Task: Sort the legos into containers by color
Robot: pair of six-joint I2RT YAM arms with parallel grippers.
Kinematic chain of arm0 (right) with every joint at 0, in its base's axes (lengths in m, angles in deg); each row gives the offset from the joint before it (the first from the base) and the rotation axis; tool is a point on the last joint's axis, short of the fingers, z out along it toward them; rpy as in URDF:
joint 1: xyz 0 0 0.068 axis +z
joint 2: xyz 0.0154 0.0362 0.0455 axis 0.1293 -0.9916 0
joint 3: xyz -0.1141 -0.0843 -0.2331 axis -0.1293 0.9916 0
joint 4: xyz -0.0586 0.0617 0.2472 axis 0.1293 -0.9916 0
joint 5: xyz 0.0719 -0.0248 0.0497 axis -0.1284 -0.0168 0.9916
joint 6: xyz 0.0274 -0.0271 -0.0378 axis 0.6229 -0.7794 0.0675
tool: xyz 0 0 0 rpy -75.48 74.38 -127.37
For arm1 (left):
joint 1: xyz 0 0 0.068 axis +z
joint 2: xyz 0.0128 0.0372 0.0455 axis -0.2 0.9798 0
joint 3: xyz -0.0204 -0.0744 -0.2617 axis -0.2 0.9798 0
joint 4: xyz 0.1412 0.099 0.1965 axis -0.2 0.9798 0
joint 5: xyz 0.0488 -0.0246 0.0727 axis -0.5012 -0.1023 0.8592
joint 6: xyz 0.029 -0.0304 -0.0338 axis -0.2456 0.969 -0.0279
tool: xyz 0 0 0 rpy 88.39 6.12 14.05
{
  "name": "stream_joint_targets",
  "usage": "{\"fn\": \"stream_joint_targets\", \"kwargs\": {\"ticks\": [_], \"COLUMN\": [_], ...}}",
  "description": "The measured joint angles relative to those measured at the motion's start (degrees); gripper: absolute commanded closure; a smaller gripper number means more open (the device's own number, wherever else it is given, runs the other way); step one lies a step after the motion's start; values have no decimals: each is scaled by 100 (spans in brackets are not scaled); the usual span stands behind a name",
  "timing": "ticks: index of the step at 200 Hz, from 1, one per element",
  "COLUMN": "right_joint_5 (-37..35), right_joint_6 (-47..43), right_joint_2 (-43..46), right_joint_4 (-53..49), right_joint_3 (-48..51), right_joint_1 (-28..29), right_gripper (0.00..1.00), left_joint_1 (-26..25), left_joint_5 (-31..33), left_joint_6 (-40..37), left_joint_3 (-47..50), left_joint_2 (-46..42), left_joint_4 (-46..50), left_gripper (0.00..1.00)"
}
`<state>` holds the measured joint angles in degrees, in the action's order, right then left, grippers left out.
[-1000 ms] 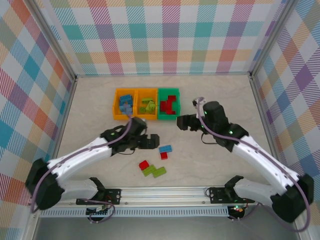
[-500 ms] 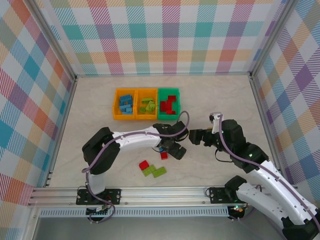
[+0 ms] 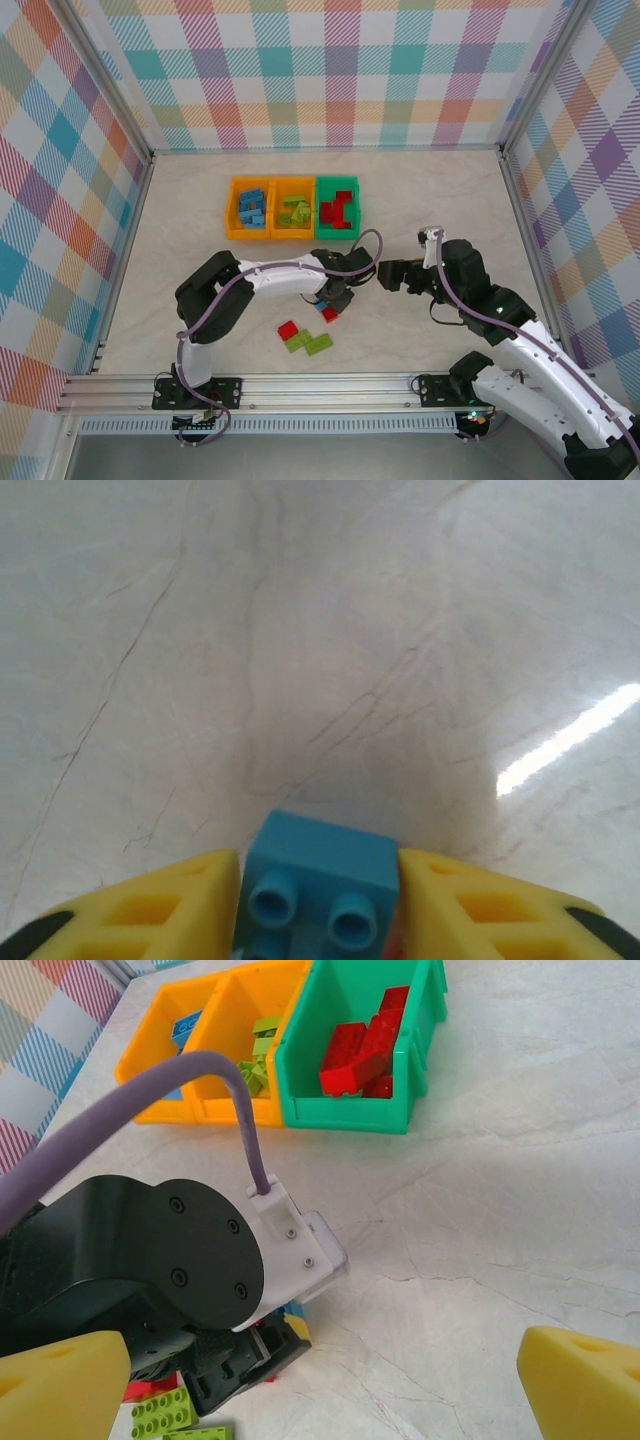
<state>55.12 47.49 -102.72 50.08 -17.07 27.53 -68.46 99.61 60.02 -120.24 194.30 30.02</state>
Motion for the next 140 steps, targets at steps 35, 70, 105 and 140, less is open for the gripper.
{"fn": "stream_joint_targets", "kwargs": {"ticks": [35, 70, 105, 140], "right_joint_5": [293, 953, 1853, 2448], "right_joint_6": [50, 55, 15, 2], "right_joint_2": [17, -24, -553, -1355], "right_joint_4": [-120, -354, -452, -428], "right_joint_3": [13, 107, 114, 114], "right_joint_1": [-2, -2, 0, 72], "right_gripper": [0, 0, 0, 2], "left_joint_1": [286, 662, 964, 1849], "left_joint_5": [-28, 4, 258, 442], "left_joint_6": [-35, -31, -7, 42], "left_joint_3": [105, 118, 116, -57], "left_joint_2": [-109, -247, -953, -1838], "left_joint_4": [-313, -605, -756, -879], "left_gripper": [78, 83, 82, 79]}}
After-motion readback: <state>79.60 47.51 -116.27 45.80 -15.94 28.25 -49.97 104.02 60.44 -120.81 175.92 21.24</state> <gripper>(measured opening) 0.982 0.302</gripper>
